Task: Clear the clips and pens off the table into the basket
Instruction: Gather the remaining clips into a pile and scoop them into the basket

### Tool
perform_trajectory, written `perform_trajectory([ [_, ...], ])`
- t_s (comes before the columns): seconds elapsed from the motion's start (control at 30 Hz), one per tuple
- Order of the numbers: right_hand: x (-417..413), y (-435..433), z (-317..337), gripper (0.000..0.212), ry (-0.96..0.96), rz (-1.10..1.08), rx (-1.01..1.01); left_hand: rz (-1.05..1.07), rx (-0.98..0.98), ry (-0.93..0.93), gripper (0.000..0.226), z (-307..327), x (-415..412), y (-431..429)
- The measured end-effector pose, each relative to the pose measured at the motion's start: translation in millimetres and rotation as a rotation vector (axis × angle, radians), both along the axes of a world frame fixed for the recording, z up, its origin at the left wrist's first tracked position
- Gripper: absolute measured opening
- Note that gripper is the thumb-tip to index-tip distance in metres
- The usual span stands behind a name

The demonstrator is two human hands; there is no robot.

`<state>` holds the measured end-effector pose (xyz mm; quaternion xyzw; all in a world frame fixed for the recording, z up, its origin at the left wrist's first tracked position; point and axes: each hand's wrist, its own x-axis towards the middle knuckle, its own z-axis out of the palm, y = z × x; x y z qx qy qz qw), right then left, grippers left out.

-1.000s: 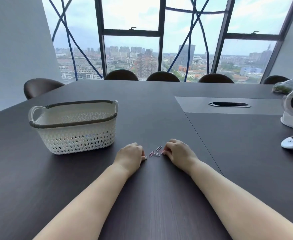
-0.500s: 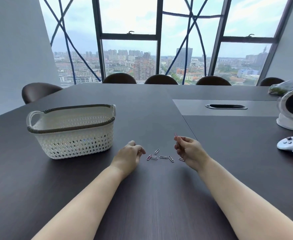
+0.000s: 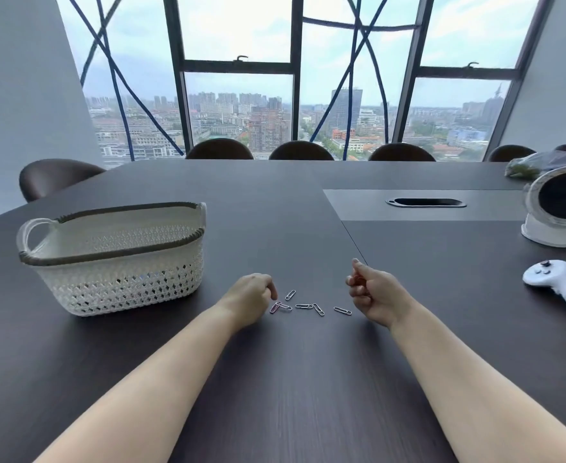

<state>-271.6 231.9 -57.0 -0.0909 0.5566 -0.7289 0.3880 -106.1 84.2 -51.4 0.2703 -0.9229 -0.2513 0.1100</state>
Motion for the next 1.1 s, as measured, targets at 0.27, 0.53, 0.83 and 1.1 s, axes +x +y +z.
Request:
perform_trajectory([
  [0.27, 0, 13, 6, 0.029, 0.539, 0.151, 0.422, -0.018, -0.267, -0.041, 0.027, -9, 6, 3],
  [0.53, 14, 15, 11, 0.007, 1.078, 0.354, 0.753, -0.082, -0.342, -0.083, 0.021, -9, 7, 3],
  [0.83, 19, 9, 9, 0.015, 1.204, 0.472, 0.909, -0.035, -0.151, -0.002, 0.019, -12, 12, 9],
  [1.1, 24, 7, 3, 0.011, 0.698, 0.359, 0.303, -0.069, -0.099, 0.13, 0.012, -15, 12, 9],
])
